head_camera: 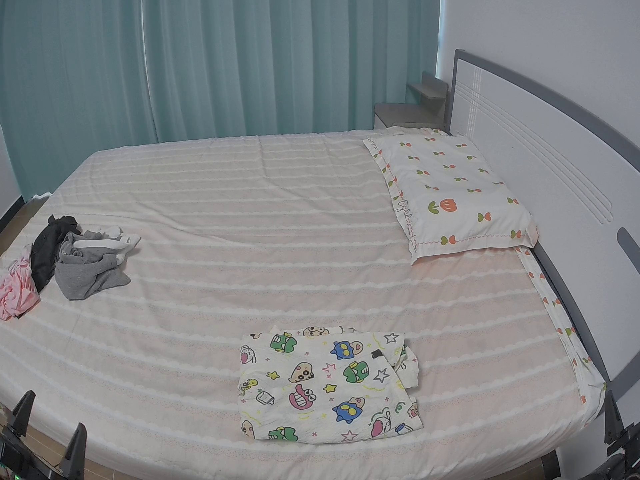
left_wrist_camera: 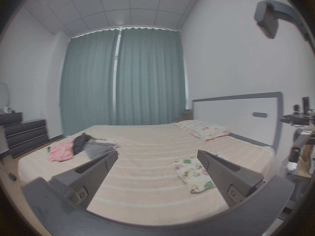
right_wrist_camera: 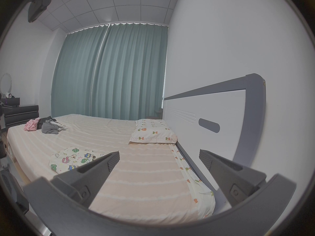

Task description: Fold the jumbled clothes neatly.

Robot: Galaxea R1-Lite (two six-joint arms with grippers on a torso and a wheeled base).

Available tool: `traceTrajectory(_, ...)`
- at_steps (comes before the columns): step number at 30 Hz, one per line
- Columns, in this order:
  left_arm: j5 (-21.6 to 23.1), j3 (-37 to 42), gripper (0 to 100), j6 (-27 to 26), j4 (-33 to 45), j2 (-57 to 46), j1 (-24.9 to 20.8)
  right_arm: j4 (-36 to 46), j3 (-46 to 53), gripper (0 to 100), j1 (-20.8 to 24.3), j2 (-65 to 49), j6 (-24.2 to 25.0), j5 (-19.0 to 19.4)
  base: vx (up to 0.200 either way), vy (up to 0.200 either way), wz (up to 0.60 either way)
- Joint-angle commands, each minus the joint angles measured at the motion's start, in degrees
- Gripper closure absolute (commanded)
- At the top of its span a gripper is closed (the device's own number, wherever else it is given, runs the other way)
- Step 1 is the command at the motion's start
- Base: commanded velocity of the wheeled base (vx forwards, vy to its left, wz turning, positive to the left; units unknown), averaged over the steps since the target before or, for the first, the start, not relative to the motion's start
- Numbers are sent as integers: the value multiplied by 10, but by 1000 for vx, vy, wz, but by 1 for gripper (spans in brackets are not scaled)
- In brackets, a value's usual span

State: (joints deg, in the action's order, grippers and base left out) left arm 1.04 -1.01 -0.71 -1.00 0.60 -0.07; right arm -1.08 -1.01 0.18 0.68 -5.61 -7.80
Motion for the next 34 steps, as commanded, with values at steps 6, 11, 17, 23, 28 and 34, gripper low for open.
traceTrajectory(6,11,10,0,7,13,-6,0,-1,10,0,2,-7,1,0,0,0,0)
traceTrajectory(11,11,10,0,4,13,-6,0,-1,10,0,2,-7,0,0,0,0,0)
traceTrajectory(17,10,10,0,4,13,-6,1,-1,10,0,2,-7,2,0,0,0,0)
traceTrajectory(23,10,10,0,4,13,-6,0,-1,10,0,2,-7,2,0,0,0,0)
traceTrajectory(28,11,10,0,4,13,-6,0,-1,10,0,2,-7,2,0,0,0,0)
traceTrajectory(34,11,10,0,4,13,-6,0,-1,10,0,2,-7,2,0,0,0,0)
